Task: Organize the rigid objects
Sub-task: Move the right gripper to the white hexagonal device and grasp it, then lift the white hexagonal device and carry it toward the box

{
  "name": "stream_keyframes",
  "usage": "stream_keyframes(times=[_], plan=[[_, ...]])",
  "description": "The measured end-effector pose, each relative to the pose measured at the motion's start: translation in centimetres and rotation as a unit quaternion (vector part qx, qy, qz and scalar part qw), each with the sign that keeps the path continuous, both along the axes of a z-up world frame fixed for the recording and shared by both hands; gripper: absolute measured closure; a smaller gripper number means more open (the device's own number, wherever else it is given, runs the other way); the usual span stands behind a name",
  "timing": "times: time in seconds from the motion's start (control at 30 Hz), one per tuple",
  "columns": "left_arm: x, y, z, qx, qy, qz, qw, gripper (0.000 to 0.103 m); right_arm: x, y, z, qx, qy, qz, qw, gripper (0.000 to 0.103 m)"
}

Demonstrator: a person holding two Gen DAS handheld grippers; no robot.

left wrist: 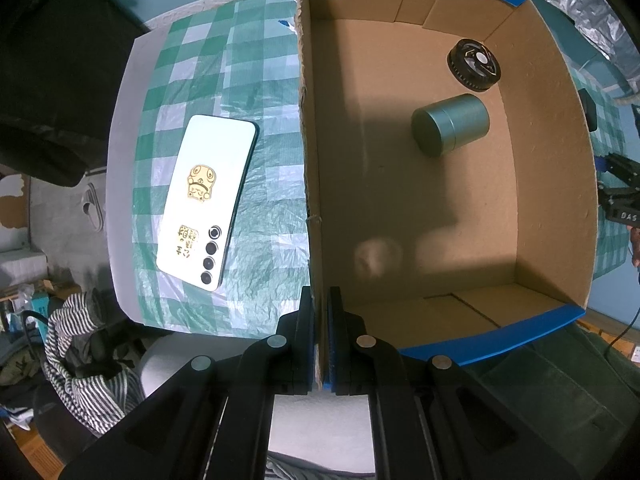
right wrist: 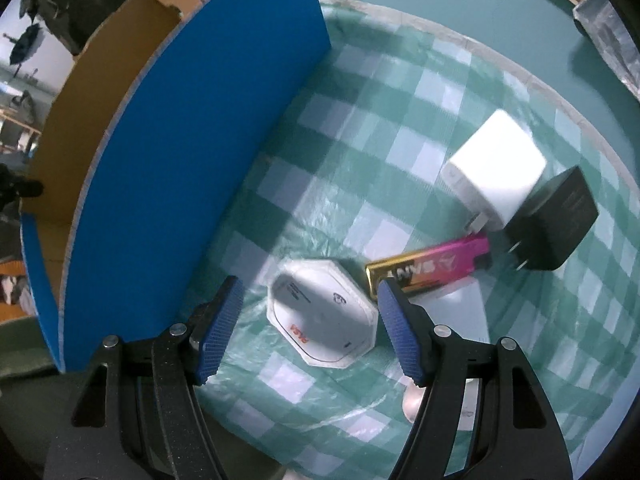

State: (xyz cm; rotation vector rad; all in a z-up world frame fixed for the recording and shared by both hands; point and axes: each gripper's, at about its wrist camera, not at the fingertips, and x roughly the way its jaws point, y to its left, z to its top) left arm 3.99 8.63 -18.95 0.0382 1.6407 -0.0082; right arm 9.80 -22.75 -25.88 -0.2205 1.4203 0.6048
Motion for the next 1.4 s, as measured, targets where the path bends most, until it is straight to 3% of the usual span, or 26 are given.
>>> stream_keyframes(times=[0.3,0.73,1.17,1.27,1.33,1.4], plan=[[-0.1,0.0,0.0,0.0,0.002,-0.001,1.0,0.098,-0.2,-0.1,-0.7,0.001,0.003,0.003,1.0,0.029],[0.0,-0.3,0.0,0.002,0.003,-0.001,1.0,0.098,-2.4,1.9,-1.7,-0.011,0.055,0.034,0.998,0.029],[0.1,-0.2,-0.1,0.002,0.004,0.001,1.0,0.098,-3.0,4.8,-2.6,-0.063,0.033,0.052,0.996,0.03],[0.1,-0.2,-0.1,0.002,0.004,0.002,1.0,0.098,-3.7,5.6,-3.5,-0.079,0.026,0.063,0.995,0.035],[0.0,-0.2,-0.1,0.002,0.004,0.002,1.0,0.098,-3.6,6.3,-3.6,-0.086,0.018,0.064,0.994,0.045],[0.1,-0.2,0.0,0.001,0.005,0.003,1.0,0.098,-3.5,6.6,-3.6,-0.089,0.02,0.062,0.994,0.047]])
